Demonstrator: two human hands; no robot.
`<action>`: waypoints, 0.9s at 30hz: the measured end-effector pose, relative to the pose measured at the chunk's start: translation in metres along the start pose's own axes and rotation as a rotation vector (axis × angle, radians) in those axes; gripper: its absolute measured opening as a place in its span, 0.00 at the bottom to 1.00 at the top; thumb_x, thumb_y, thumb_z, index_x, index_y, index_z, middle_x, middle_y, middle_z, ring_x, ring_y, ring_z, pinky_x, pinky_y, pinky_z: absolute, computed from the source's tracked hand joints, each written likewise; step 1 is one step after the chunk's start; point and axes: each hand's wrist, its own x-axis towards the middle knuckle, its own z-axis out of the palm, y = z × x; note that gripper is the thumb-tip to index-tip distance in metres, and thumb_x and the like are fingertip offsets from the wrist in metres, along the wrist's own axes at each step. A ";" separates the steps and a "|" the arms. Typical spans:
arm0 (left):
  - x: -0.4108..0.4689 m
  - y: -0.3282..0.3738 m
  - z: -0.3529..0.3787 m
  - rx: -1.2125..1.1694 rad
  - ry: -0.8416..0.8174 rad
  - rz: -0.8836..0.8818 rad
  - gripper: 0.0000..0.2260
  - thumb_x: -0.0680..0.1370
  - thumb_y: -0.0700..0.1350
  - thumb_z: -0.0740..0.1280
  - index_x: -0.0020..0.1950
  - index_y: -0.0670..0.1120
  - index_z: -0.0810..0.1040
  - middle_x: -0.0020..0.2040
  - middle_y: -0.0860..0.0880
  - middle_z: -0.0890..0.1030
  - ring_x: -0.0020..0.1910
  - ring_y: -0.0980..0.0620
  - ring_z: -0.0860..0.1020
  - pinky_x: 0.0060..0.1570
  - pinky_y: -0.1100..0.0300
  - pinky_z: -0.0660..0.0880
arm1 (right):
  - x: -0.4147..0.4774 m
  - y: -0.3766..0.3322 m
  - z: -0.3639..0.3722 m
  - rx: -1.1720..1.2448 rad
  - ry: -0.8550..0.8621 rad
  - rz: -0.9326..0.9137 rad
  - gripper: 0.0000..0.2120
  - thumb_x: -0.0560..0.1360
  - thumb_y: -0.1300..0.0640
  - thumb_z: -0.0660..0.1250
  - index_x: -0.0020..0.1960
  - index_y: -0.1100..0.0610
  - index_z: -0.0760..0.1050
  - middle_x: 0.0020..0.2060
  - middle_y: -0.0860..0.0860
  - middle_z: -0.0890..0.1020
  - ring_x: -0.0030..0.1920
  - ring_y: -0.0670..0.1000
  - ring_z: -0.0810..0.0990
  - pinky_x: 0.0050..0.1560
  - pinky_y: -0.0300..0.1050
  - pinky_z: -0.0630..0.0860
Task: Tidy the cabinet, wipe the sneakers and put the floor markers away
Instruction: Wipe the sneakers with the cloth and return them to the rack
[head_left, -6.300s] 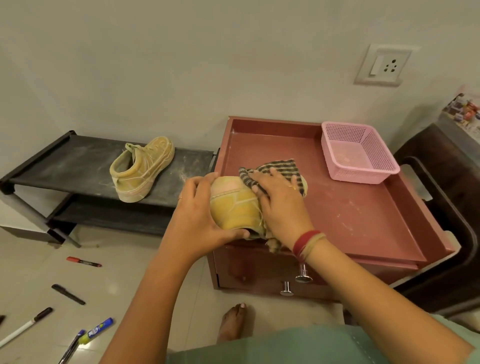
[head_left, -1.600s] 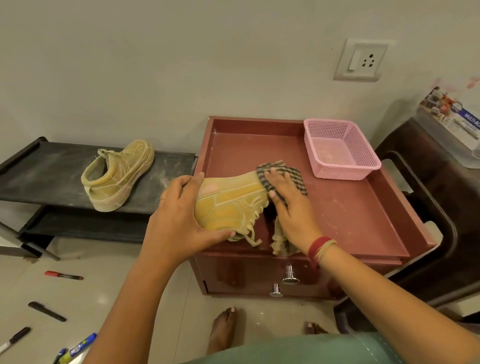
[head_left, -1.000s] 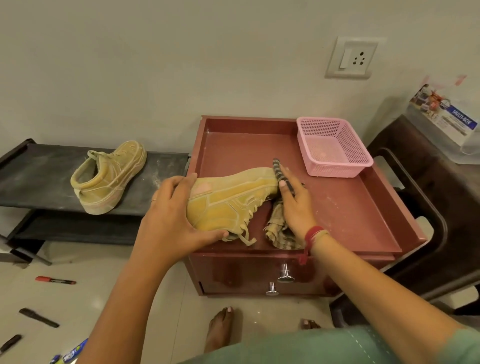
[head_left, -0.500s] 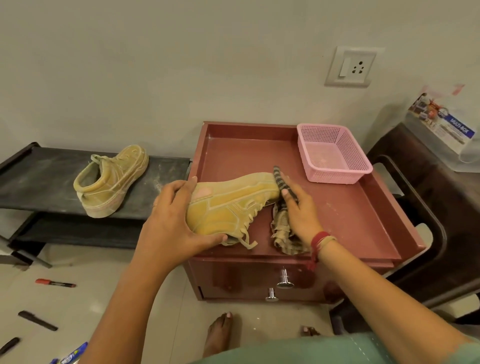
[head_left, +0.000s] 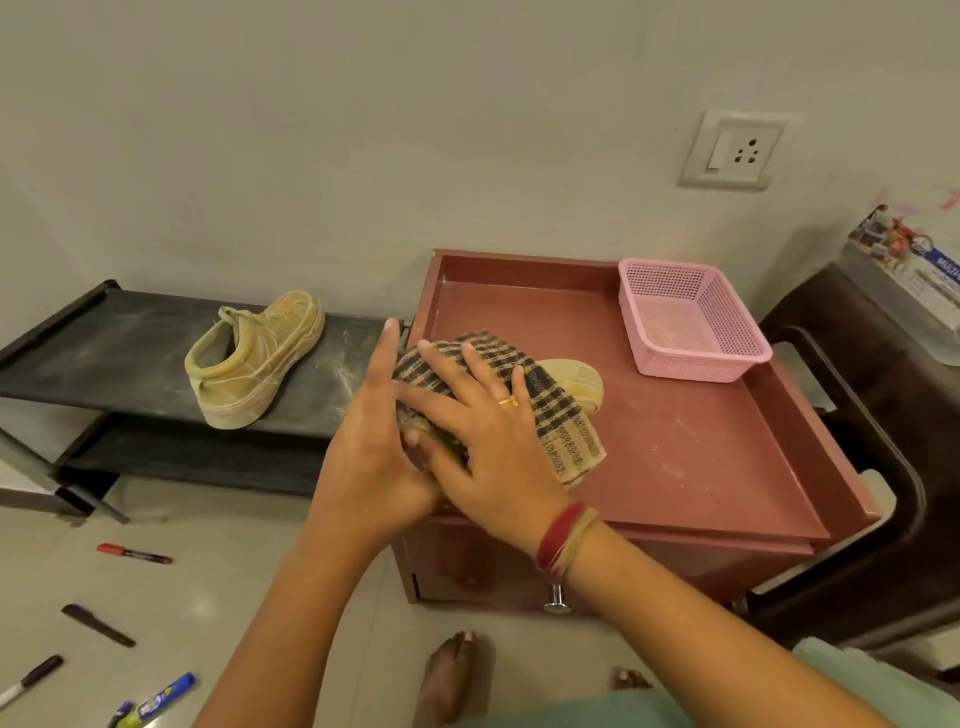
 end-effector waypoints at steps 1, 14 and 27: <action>-0.001 -0.001 -0.001 0.005 0.010 -0.012 0.48 0.66 0.45 0.70 0.77 0.59 0.43 0.68 0.45 0.72 0.57 0.50 0.78 0.45 0.58 0.79 | 0.001 0.002 0.003 -0.033 -0.008 -0.008 0.19 0.77 0.48 0.60 0.67 0.38 0.66 0.74 0.40 0.57 0.76 0.51 0.48 0.70 0.60 0.36; 0.005 -0.016 -0.004 0.095 -0.097 0.010 0.47 0.57 0.50 0.76 0.74 0.46 0.63 0.66 0.51 0.72 0.65 0.57 0.70 0.59 0.64 0.70 | -0.014 0.094 -0.012 -0.059 -0.020 0.199 0.23 0.75 0.33 0.44 0.69 0.31 0.55 0.74 0.37 0.53 0.75 0.45 0.44 0.74 0.55 0.41; 0.007 -0.008 -0.007 0.005 -0.037 -0.077 0.50 0.58 0.56 0.75 0.75 0.56 0.53 0.54 0.74 0.70 0.51 0.65 0.76 0.45 0.53 0.80 | 0.012 0.024 -0.013 0.147 0.024 0.070 0.20 0.77 0.41 0.53 0.69 0.40 0.65 0.73 0.47 0.62 0.74 0.52 0.56 0.71 0.66 0.51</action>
